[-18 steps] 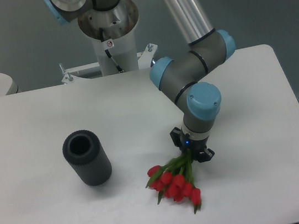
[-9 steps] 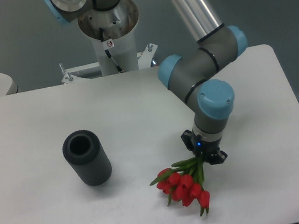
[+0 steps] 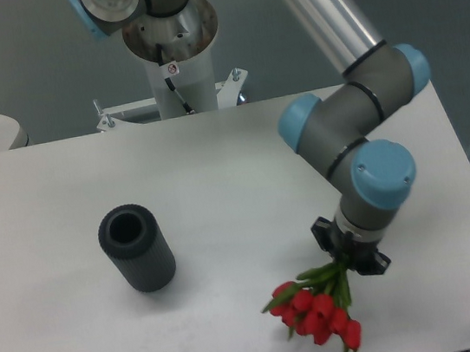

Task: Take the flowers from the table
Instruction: 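Lift the tulips by the stems and carry them away from the vase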

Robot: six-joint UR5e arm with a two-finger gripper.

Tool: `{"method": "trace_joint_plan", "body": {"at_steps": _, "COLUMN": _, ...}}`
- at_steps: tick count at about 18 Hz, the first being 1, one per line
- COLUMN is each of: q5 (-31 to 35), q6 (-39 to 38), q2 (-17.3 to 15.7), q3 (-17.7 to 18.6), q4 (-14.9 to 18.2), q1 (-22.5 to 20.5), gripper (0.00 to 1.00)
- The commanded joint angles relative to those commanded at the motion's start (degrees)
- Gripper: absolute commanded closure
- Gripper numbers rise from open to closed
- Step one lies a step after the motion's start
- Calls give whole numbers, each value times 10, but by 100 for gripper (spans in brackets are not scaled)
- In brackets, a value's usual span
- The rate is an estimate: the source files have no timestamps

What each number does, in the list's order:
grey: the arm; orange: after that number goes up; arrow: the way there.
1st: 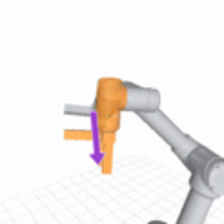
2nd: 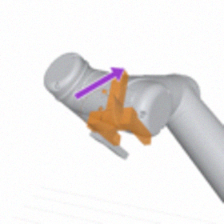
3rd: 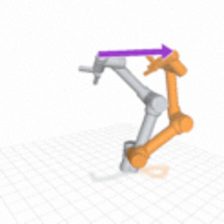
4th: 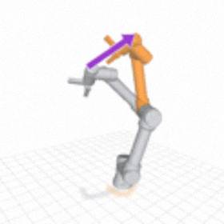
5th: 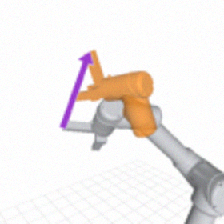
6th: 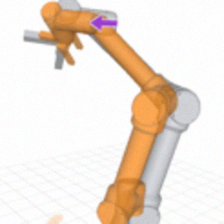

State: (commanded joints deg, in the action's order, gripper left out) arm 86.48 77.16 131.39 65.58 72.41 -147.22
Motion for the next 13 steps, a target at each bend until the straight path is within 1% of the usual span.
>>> {"method": "trace_joint_plan", "body": {"at_steps": 4, "q5": 4, "q6": 1, "q2": 26, "q3": -51, "q4": 34, "q1": 0, "gripper": 100}}
{"method": "trace_joint_plan", "body": {"at_steps": 5, "q5": 12, "q6": 1, "q2": 30, "q3": -56, "q4": 40, "q1": 0, "gripper": 100}}
{"method": "trace_joint_plan", "body": {"at_steps": 7, "q5": 31, "q6": 2, "q2": 36, "q3": -65, "q4": 42, "q1": 0, "gripper": 100}}
{"method": "trace_joint_plan", "body": {"at_steps": 10, "q5": 34, "q6": 9, "q2": 38, "q3": -66, "q4": 44, "q1": 1, "gripper": 100}}
{"method": "trace_joint_plan", "body": {"at_steps": 13, "q5": 45, "q6": 53, "q2": 36, "q3": -62, "q4": 44, "q1": 1, "gripper": 100}}
